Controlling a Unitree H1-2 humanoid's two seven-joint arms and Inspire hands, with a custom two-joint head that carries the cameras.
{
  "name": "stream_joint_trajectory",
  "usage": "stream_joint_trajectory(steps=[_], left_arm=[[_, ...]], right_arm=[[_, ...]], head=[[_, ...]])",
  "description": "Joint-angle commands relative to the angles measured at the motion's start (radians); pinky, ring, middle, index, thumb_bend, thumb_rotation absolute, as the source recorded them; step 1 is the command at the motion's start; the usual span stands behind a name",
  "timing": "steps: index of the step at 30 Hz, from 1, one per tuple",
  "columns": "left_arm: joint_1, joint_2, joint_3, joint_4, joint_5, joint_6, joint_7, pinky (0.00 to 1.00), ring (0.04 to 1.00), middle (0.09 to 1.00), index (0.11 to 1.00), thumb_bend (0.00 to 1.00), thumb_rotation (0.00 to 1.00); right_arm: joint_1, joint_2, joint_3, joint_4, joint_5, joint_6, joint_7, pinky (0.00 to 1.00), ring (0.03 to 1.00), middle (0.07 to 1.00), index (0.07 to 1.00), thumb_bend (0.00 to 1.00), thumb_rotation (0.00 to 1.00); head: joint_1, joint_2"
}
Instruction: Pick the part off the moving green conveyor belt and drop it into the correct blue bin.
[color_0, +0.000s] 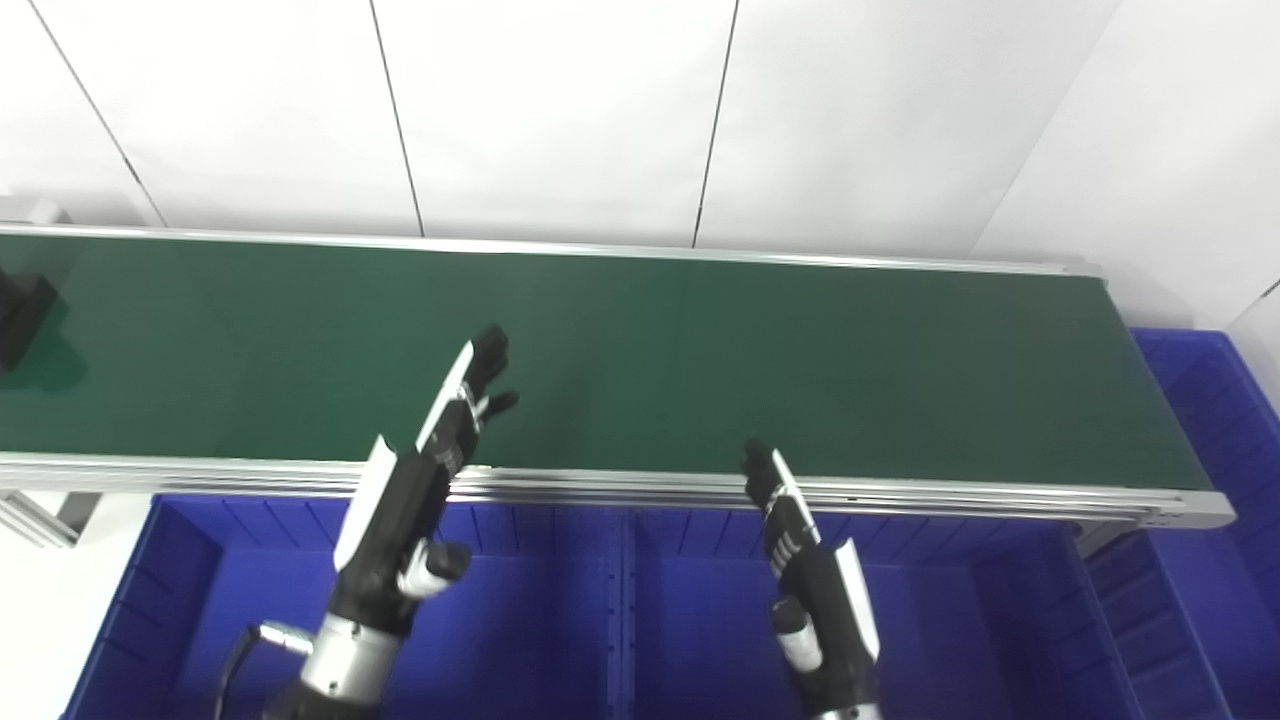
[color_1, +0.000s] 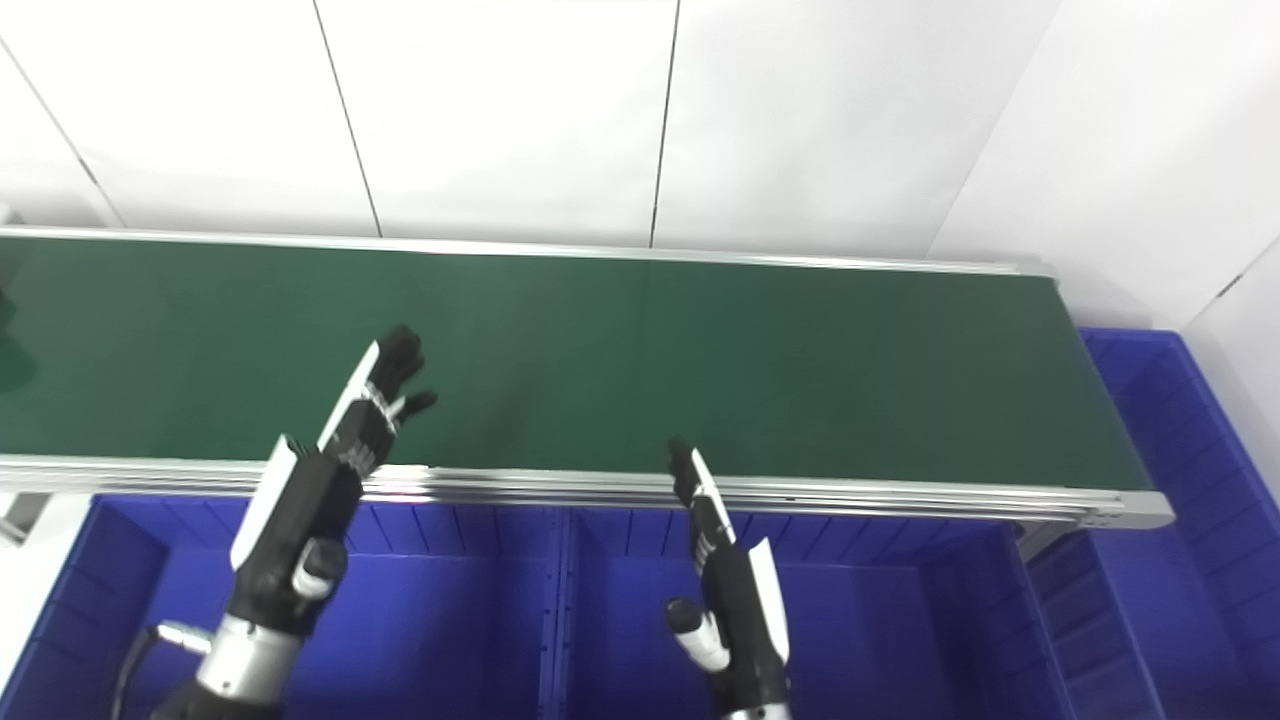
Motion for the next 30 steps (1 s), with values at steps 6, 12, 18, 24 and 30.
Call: stream_joint_trajectory(steps=[6, 12, 18, 24, 30], left_arm=[[0.066, 0.028, -0.01, 0.11, 0.021, -0.108, 0.008, 0.95, 0.99, 1.0, 1.0, 0.82, 1.0], [0.094, 0.039, -0.032, 0.25, -0.012, -0.189, -0.006, 1.0, 1.0, 1.0, 1.0, 0.81, 0.99], [0.12, 0.033, -0.059, 0.323, 0.021, -0.216, 0.012, 1.0, 1.0, 1.0, 1.0, 0.78, 1.0], [0.113, 0.016, -0.063, 0.335, 0.042, -0.213, 0.034, 1.0, 1.0, 1.0, 1.0, 0.76, 1.0], [0.083, -0.004, -0.065, 0.358, 0.065, -0.213, 0.056, 1.0, 1.0, 1.0, 1.0, 0.79, 1.0]], right_arm=[[0.005, 0.007, 0.005, 0.07, -0.008, -0.07, -0.001, 0.97, 0.961, 0.974, 0.955, 0.92, 0.98], [-0.004, -0.003, 0.003, 0.157, -0.018, -0.082, -0.004, 0.97, 0.954, 0.974, 0.952, 0.9, 0.99], [-0.008, -0.003, 0.002, 0.177, -0.02, -0.086, -0.01, 0.95, 0.948, 0.972, 0.946, 0.93, 0.98], [0.001, -0.006, 0.006, 0.176, -0.034, -0.07, -0.002, 0.96, 0.956, 0.981, 0.946, 0.93, 1.0], [0.001, -0.013, 0.006, 0.193, -0.042, -0.082, -0.003, 0.96, 0.955, 0.977, 0.944, 0.91, 1.0]], head=[[-0.001, 0.002], [0.002, 0.006], [0.007, 0.005], [0.014, 0.001], [0.021, -0.002]])
